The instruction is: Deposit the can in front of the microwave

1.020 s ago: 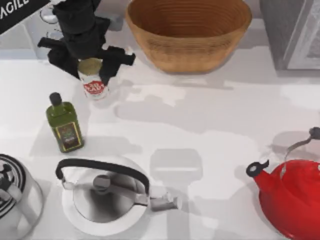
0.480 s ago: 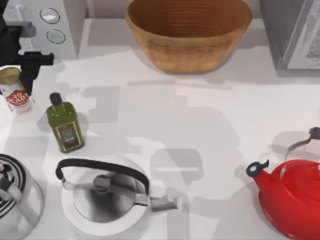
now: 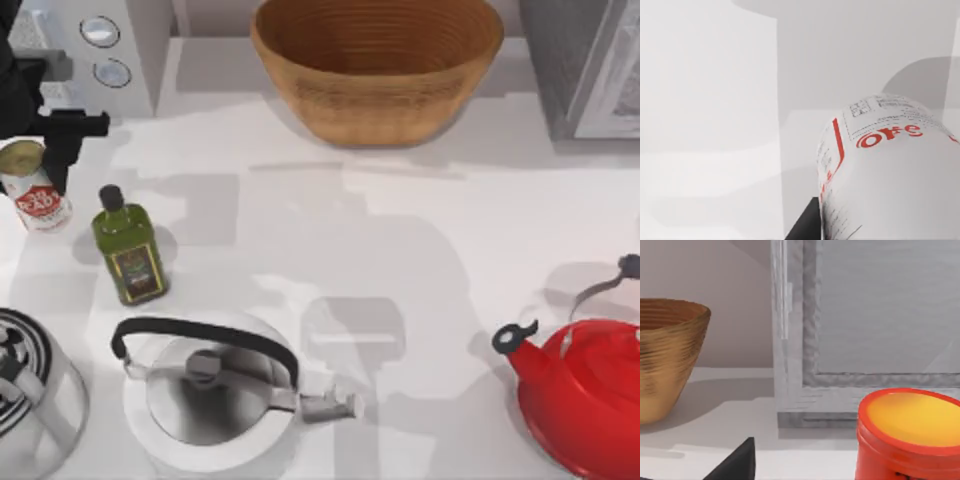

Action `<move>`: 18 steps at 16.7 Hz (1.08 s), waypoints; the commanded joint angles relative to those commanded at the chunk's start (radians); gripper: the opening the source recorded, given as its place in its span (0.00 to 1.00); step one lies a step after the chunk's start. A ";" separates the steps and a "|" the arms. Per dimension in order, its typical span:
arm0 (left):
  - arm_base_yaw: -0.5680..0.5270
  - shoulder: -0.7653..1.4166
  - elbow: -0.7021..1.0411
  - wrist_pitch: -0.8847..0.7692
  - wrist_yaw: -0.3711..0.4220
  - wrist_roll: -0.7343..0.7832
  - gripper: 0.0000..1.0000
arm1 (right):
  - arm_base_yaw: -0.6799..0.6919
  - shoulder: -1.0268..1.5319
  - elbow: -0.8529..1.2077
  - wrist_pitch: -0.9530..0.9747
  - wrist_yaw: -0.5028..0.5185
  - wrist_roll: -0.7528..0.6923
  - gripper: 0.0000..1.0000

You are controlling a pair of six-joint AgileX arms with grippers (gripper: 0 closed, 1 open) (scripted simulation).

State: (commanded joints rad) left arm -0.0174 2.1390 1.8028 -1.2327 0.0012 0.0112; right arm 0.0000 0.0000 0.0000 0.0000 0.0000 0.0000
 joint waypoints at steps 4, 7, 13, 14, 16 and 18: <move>0.000 0.000 0.000 0.000 0.000 0.000 0.08 | 0.000 0.000 0.000 0.000 0.000 0.000 1.00; 0.000 0.000 0.000 0.000 0.000 0.000 0.30 | 0.000 0.000 0.000 0.000 0.000 0.000 1.00; 0.000 0.000 0.000 0.000 0.000 0.000 0.75 | 0.000 0.000 0.000 0.000 0.000 0.000 1.00; 0.000 0.000 0.000 0.000 0.000 0.000 0.83 | 0.000 0.000 0.000 0.000 0.000 0.000 1.00; 0.000 0.000 0.000 0.000 0.000 0.000 0.98 | 0.000 0.000 0.000 0.000 0.000 0.000 1.00; 0.000 0.000 0.000 0.000 0.000 0.000 1.00 | 0.000 0.000 0.000 0.000 0.000 0.000 1.00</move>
State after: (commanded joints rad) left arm -0.0174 2.1390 1.8028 -1.2327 0.0012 0.0112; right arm 0.0000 0.0000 0.0000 0.0000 0.0000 0.0000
